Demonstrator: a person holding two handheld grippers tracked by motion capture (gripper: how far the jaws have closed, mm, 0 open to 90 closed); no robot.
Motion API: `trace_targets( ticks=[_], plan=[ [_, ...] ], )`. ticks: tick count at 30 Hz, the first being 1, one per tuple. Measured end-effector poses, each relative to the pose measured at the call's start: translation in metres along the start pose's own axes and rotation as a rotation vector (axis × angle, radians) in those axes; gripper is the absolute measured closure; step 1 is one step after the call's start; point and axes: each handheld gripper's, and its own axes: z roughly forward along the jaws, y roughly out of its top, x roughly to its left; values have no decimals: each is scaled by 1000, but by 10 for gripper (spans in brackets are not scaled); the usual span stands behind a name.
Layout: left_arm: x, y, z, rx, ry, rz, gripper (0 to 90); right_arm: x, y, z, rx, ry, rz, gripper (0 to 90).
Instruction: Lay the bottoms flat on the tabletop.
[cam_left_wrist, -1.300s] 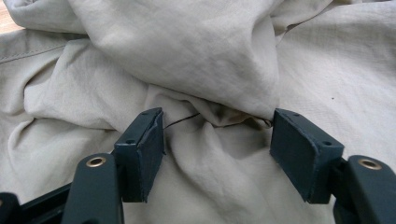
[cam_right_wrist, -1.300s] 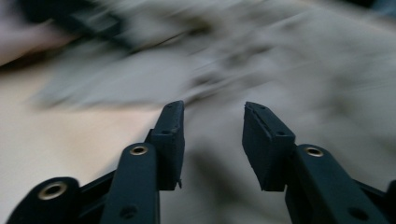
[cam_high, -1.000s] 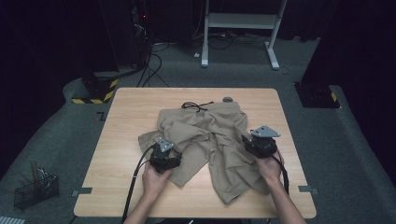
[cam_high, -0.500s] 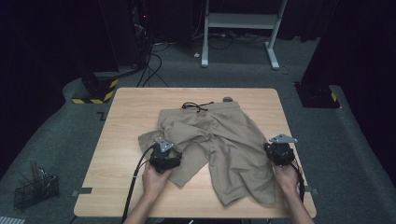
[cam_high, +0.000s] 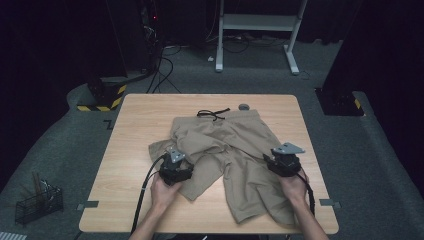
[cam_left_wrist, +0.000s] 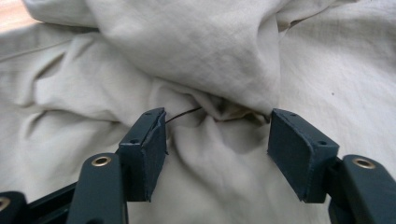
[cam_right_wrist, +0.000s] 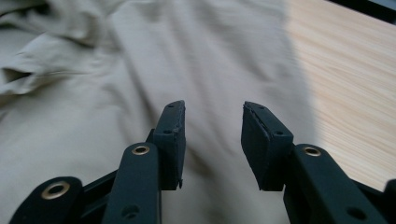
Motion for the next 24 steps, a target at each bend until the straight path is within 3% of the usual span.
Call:
trace_targets(
  ticks=[4, 7, 9, 12, 18, 24],
  plan=[
    [2, -1, -15, 1, -24, 10, 410, 10, 0, 28, 47, 36, 8, 595],
    [-1, -5, -19, 46, -51, 49, 467, 13, -4, 40, 72, 53, 36, 585],
    [-1, -8, -17, 76, -45, 71, 501, 14, -7, 46, 93, 52, 32, 578],
    [2, -10, -16, 69, -80, 54, 575, 13, -10, 46, 70, 57, 37, 577],
    [-3, -8, -19, 96, -97, 105, 876, 13, -14, 46, 46, 58, 35, 576],
    [-19, -16, -33, 131, -180, 155, 891, 13, -14, 46, 46, 57, 34, 575]
  ],
)
